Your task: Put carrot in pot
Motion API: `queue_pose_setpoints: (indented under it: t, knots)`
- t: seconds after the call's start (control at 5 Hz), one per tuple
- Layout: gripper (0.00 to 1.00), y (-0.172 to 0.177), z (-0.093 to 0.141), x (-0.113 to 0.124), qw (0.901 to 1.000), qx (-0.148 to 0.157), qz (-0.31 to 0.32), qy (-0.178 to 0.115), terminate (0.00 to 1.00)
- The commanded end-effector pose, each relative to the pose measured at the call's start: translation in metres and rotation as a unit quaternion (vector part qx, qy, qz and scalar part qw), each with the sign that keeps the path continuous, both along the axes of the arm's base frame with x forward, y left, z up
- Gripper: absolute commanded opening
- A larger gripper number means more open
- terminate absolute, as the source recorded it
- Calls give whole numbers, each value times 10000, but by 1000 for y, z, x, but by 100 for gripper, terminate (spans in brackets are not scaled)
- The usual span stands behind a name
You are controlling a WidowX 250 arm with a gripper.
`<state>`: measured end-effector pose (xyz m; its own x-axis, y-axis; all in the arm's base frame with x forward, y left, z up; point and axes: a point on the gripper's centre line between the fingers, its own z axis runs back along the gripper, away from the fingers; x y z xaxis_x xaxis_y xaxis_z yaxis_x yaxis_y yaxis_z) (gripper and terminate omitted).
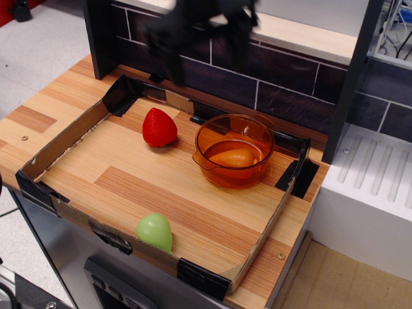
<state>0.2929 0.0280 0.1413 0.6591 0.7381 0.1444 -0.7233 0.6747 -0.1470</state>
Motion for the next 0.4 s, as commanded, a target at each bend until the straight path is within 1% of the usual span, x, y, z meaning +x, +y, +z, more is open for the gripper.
queue_pose_setpoints:
  t: [0.0,0.2]
  knots:
    - [100,57,3,-16,9984,513,-63,210,0]
    - [100,57,3,-16,9984,513,-63,210,100]
